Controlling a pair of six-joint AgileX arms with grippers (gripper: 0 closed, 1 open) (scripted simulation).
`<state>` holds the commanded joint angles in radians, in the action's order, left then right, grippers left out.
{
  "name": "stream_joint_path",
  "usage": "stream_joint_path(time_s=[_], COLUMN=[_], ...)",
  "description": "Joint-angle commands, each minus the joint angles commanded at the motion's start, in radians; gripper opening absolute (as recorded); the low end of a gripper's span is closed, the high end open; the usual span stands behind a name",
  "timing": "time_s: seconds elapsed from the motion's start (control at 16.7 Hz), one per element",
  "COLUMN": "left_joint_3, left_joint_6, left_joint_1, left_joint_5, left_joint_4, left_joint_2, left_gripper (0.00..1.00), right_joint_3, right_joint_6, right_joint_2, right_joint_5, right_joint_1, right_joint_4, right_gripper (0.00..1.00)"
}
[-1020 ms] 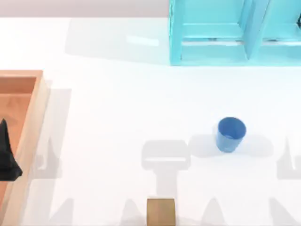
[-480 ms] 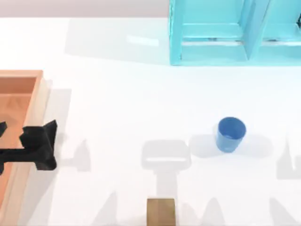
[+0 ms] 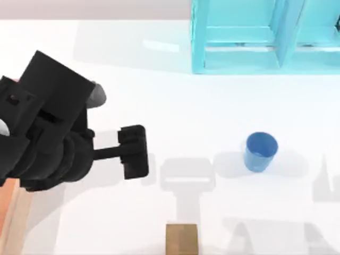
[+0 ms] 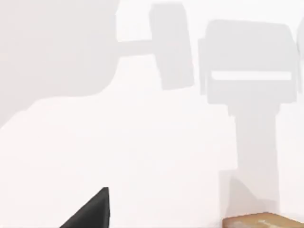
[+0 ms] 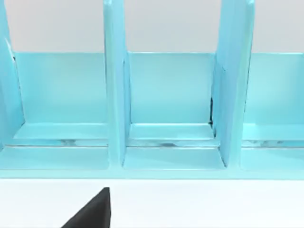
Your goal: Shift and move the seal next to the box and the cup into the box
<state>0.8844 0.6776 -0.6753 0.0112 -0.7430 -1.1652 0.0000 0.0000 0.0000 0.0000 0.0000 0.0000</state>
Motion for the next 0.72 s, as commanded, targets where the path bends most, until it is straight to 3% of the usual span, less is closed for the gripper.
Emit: stream_joint_path(time_s=[0.42, 0.72], left_joint_3=[0.345, 0.468], left_joint_6=[0.259, 0.351], left_joint_1=[-0.273, -0.376], left_joint_5=[-0.005, -0.01], left_joint_4=[-0.291, -0.396], left_joint_2=[-0.463, -0.616], left_gripper=[1.0, 1.0], right_joint_3=[0.0, 0.0], right_joint_6=[0.0, 0.0], right_joint_2=[0.0, 0.0], right_joint_5=[0.0, 0.0], right_joint_1=[0.0, 0.0], right_joint_4=[0.0, 0.0], right_gripper=[1.0, 1.0])
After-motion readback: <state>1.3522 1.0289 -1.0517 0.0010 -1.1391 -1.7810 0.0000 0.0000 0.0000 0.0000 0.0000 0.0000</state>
